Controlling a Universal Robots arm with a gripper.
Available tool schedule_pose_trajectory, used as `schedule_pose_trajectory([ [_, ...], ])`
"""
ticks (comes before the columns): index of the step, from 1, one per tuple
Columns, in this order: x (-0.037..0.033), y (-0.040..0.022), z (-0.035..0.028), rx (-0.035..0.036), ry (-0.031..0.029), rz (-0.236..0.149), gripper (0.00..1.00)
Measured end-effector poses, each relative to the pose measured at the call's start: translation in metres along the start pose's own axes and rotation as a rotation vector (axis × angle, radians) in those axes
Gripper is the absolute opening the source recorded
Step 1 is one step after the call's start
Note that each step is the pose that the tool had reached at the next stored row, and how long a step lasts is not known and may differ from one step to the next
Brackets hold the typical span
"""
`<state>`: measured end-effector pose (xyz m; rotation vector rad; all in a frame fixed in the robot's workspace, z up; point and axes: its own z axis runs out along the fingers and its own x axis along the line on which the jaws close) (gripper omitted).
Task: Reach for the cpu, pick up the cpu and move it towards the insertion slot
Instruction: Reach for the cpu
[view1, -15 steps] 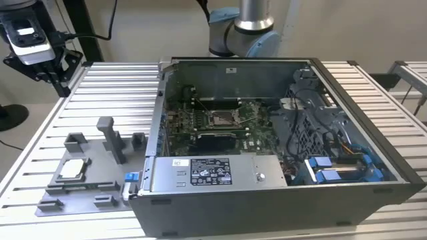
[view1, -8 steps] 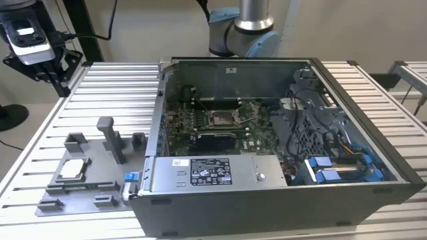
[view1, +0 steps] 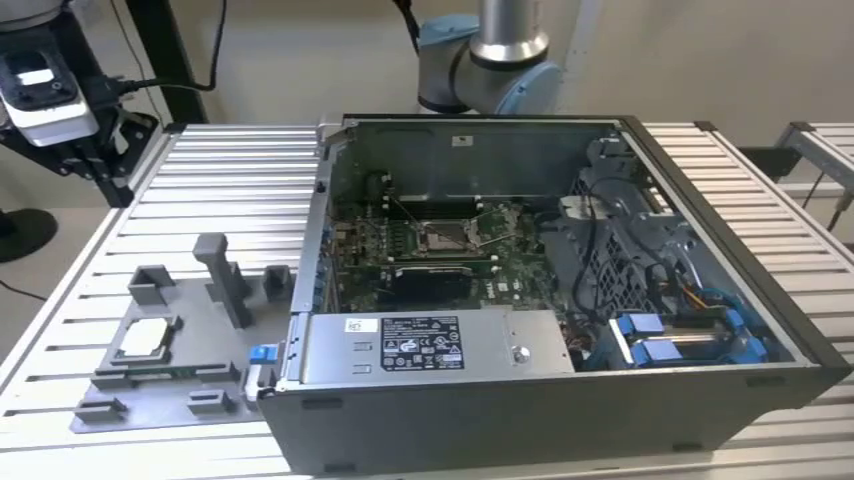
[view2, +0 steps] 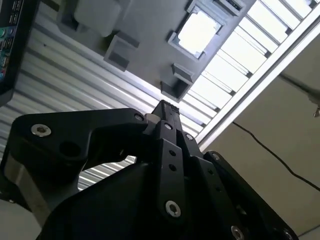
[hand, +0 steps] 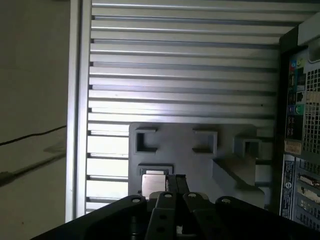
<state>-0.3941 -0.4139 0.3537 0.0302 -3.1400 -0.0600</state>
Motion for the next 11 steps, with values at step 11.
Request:
schedule_pose_trajectory([
  [11, 0.0161, -0.0239, 0.0059, 0.0, 0.0013, 0.0, 0.0],
])
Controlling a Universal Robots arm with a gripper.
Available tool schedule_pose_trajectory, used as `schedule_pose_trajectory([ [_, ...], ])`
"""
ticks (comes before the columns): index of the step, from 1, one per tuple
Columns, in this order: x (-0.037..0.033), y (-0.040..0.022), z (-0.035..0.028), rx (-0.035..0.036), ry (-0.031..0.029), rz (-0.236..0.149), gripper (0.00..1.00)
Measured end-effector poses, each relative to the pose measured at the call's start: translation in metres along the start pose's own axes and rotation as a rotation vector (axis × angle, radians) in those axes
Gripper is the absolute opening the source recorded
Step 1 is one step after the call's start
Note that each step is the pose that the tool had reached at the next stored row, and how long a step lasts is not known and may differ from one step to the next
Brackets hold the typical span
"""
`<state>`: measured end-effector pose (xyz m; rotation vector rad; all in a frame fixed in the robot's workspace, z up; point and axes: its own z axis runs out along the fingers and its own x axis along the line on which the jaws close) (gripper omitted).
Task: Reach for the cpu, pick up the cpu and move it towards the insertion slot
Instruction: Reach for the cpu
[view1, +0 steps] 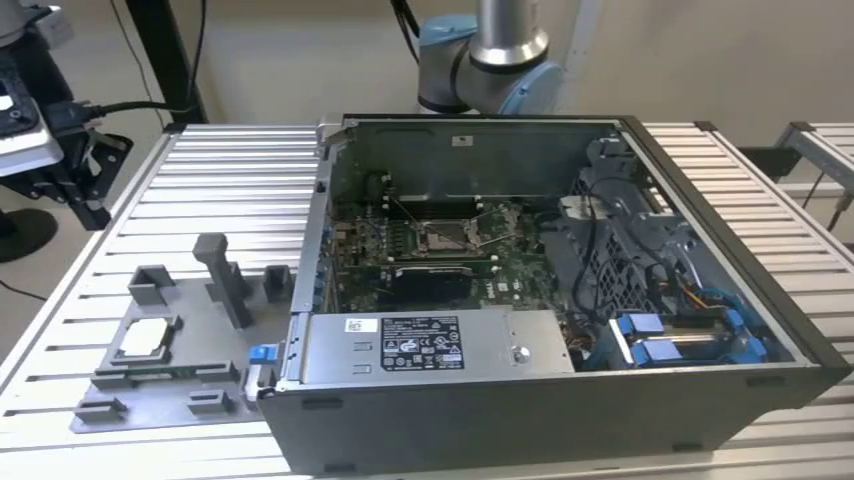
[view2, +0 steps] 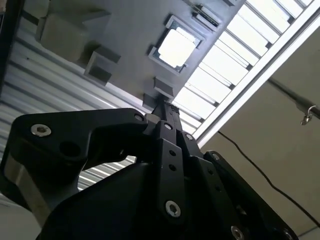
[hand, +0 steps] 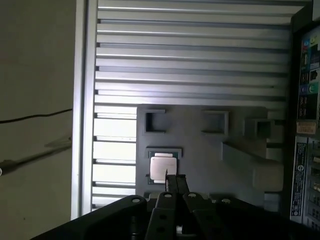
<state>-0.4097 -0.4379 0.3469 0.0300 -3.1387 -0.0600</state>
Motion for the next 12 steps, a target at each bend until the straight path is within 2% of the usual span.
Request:
schedule_pose_trajectory([
  [7, 0.0019, 0.0, 0.0003, 0.0, 0.0003, 0.0, 0.0],
  [8, 0.002, 0.0, 0.0003, 0.0, 0.0004, 0.0, 1.0],
  [12, 0.0024, 0.0001, 0.0003, 0.0, 0.0003, 0.0, 1.0],
])
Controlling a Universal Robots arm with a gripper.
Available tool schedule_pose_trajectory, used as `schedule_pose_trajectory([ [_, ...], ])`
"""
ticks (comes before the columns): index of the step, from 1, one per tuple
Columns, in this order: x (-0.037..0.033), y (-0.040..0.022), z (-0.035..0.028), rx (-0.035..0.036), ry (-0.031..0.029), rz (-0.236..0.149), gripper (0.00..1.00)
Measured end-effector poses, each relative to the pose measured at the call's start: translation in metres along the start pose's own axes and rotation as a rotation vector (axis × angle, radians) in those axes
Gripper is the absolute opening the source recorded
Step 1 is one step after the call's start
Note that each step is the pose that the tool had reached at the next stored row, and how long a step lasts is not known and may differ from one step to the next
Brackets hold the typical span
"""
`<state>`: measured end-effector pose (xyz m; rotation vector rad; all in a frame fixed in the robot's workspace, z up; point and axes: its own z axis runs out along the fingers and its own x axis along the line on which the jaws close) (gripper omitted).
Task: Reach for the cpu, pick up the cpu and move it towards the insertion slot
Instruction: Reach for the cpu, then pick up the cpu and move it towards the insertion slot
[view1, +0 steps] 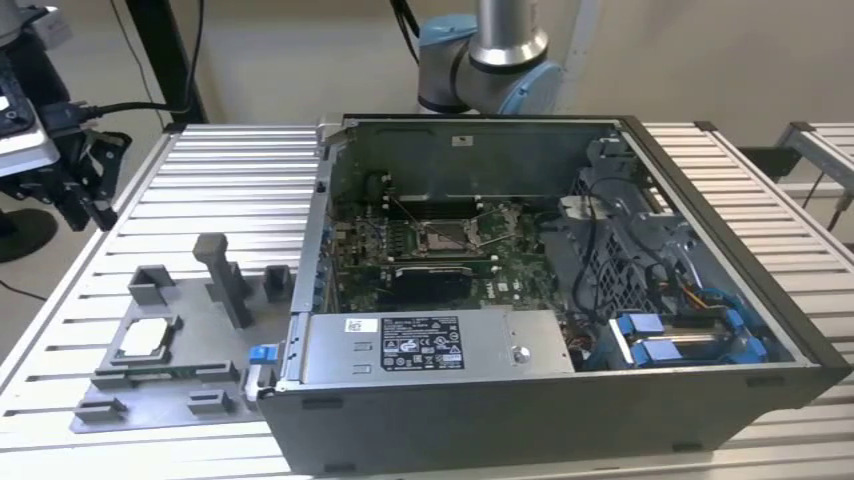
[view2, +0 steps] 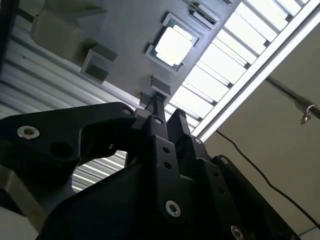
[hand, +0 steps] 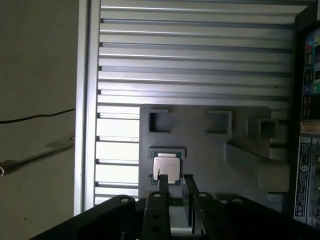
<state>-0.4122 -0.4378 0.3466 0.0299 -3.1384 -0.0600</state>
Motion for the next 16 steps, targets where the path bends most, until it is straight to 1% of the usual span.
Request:
schedule_pose_trajectory([
  [12, 0.0012, 0.0, 0.0, 0.0, 0.0, 0.0, 1.0],
  [16, 0.0002, -0.0001, 0.0031, 0.0, 0.0001, 0.0, 1.0],
])
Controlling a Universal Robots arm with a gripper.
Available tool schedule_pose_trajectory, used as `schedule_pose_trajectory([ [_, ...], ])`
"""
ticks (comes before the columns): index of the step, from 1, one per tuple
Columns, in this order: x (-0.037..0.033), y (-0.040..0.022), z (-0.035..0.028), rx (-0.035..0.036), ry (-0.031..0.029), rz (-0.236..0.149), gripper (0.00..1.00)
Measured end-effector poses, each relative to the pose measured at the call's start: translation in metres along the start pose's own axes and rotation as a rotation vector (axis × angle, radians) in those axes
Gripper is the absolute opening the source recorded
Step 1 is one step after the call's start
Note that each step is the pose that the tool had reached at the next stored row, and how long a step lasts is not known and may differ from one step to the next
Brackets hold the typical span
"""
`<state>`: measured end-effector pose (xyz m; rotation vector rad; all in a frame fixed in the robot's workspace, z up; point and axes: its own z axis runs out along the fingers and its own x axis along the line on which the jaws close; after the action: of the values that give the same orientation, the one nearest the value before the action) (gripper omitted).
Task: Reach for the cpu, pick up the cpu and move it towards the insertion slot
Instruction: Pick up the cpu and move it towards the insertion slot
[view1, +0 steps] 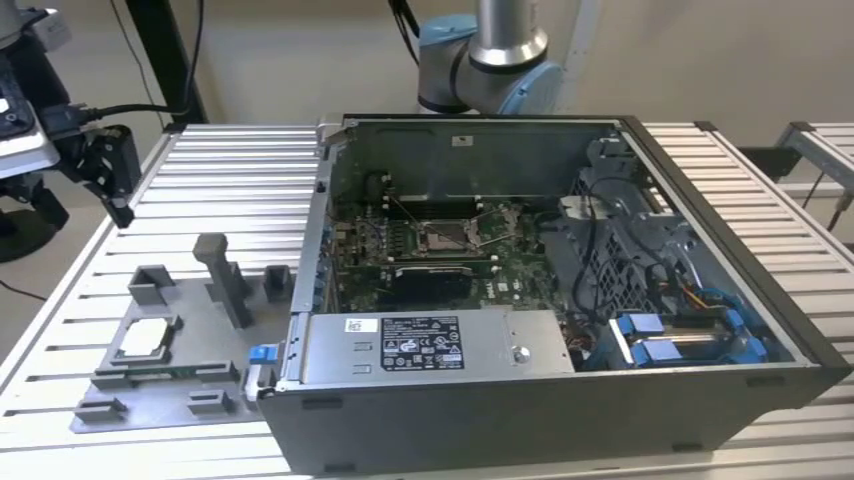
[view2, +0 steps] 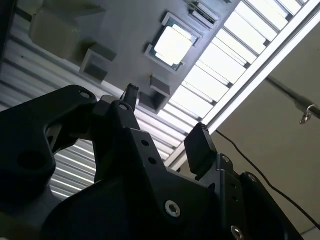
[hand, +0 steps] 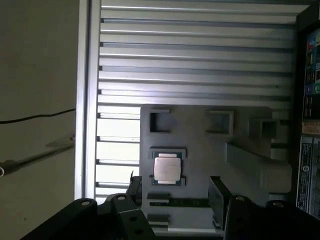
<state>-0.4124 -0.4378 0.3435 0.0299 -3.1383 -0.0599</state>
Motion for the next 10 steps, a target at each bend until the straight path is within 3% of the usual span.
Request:
schedule_pose_trajectory([
  [10, -0.0037, -0.0006, 0.0149, 0.0, 0.0, 0.0, 1.0],
])
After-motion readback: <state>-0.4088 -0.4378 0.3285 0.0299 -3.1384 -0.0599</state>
